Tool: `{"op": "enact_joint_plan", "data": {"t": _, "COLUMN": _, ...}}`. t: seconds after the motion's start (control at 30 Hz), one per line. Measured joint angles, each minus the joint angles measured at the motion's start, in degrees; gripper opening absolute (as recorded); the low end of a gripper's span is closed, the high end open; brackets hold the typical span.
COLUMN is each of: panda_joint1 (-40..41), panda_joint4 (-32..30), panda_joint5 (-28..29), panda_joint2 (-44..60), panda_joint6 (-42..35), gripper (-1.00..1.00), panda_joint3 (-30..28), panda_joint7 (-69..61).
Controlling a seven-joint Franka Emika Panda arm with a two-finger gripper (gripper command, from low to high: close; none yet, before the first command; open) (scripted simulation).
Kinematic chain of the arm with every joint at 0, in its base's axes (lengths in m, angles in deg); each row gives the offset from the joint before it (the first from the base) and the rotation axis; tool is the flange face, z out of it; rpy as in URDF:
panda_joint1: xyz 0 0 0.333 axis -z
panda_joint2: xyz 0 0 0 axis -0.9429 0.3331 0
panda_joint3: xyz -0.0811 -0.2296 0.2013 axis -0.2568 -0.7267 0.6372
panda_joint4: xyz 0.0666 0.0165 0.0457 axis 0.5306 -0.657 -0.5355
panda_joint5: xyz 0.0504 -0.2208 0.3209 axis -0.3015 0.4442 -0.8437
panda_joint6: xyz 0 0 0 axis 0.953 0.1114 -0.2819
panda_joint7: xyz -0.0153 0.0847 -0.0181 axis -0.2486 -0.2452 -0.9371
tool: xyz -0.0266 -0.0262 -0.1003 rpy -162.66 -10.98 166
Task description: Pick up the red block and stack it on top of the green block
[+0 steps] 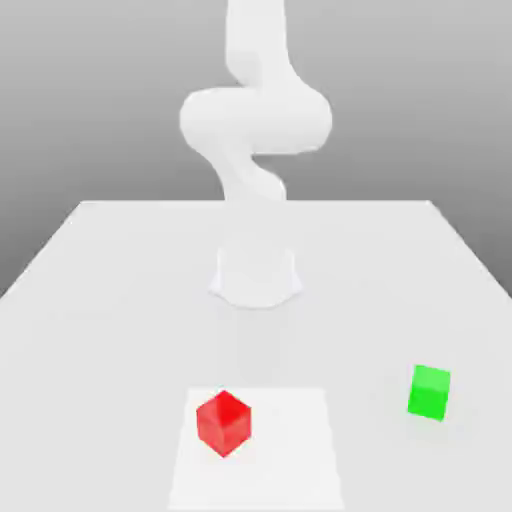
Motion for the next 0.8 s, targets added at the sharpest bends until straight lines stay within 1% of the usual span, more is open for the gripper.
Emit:
{"op": "enact_joint_plan", "data": {"t": 0.2, "panda_joint1": 1.67, "panda_joint4": -6.83, "panda_joint5": -3.35, "panda_joint2": 13.22, "panda_joint6": 7.32, "gripper": 0.0, "panda_joint3": 0.11, "panda_joint7": 7.58}}
{"op": "enact_joint_plan", "data": {"t": 0.4, "panda_joint1": 3.33, "panda_joint4": -13.4, "panda_joint5": -4.37, "panda_joint2": 25.76, "panda_joint6": 14.39, "gripper": 0.0, "panda_joint3": 0.97, "panda_joint7": 16.4}}
{"op": "enact_joint_plan", "data": {"t": 0.53, "panda_joint1": 4.66, "panda_joint4": -17.82, "panda_joint5": -2.98, "panda_joint2": 34.0, "panda_joint6": 19.2, "gripper": 0.0, "panda_joint3": 1.5, "panda_joint7": 23.78}}
{"op": "enact_joint_plan", "data": {"t": 0.63, "panda_joint1": 6.11, "panda_joint4": -21.14, "panda_joint5": -0.15, "panda_joint2": 40.09, "panda_joint6": 22.81, "gripper": 0.0, "panda_joint3": 1.56, "panda_joint7": 30.56}}
{"op": "enact_joint_plan", "data": {"t": 0.7, "panda_joint1": 6.11, "panda_joint4": -21.94, "panda_joint5": 1.38, "panda_joint2": 44.13, "panda_joint6": 25.75, "gripper": 0.0, "panda_joint3": 1.05, "panda_joint7": 33.25}}
{"op": "enact_joint_plan", "data": {"t": 0.8, "panda_joint1": 5.79, "panda_joint4": -21.44, "panda_joint5": 2.02, "panda_joint2": 50.28, "panda_joint6": 30.85, "gripper": 0.0, "panda_joint3": 0.68, "panda_joint7": 34.15}}
